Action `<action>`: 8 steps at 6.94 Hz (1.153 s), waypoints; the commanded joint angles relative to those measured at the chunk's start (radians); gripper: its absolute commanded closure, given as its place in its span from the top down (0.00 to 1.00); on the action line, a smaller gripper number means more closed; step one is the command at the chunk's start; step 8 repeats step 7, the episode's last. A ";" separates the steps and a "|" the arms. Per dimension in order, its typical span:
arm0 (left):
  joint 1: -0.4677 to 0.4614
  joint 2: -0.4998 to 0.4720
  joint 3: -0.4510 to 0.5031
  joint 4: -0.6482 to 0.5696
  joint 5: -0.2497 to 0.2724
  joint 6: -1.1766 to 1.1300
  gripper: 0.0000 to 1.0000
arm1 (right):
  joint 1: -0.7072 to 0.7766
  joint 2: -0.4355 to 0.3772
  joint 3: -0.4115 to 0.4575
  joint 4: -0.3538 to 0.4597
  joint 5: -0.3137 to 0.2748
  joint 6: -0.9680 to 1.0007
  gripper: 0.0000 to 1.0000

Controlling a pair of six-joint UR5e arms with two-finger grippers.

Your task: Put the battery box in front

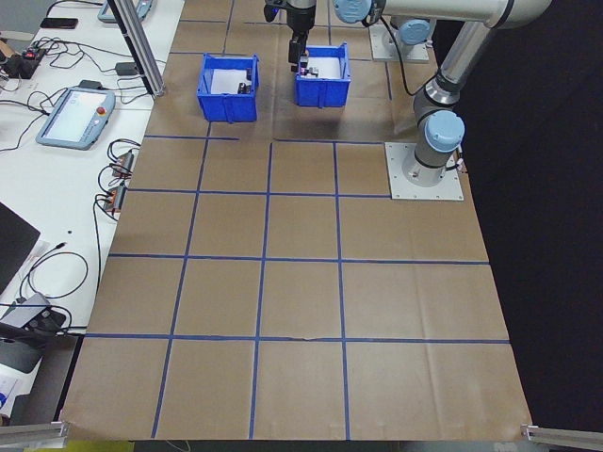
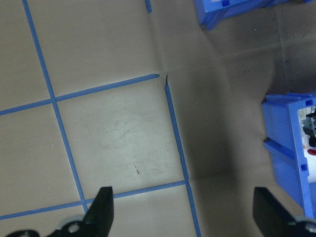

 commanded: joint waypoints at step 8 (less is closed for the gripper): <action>0.003 0.006 -0.019 0.015 -0.004 0.002 0.99 | -0.007 0.019 -0.032 0.036 -0.012 0.015 1.00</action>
